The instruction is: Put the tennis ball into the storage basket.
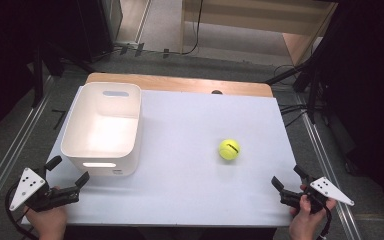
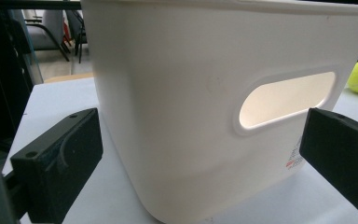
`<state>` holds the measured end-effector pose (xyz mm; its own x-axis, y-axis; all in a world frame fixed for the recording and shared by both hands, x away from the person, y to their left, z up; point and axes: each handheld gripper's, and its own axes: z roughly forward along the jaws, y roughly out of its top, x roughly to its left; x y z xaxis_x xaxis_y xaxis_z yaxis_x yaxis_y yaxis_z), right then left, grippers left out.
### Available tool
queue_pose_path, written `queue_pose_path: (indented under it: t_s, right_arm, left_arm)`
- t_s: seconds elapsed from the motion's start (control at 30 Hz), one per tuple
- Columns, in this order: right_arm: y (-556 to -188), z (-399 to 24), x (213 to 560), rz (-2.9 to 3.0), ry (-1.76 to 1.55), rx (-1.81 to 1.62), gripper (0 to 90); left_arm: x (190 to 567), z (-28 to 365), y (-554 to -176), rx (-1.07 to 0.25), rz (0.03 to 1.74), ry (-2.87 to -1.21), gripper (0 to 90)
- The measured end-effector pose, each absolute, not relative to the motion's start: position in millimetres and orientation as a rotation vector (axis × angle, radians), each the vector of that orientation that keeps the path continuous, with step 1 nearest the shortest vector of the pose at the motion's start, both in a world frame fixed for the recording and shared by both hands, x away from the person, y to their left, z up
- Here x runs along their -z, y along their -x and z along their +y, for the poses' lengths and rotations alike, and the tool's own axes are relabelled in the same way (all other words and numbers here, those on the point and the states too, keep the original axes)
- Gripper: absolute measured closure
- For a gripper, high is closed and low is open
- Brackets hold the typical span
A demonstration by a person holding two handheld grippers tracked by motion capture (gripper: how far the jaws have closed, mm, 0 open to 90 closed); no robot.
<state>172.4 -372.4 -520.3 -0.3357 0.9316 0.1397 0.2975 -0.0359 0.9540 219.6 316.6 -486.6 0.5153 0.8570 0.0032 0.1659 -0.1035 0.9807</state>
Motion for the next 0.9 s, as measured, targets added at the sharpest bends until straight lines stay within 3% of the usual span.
queue_pose_path:
  t_s: [0.9]
  right_arm:
    - [-181.8, -364.3, 499.3, 1.745, -1.308, -1.328, 0.0]
  left_arm:
    - [487.2, 311.0, -220.4, -0.775, 0.909, -1.612, 0.0]
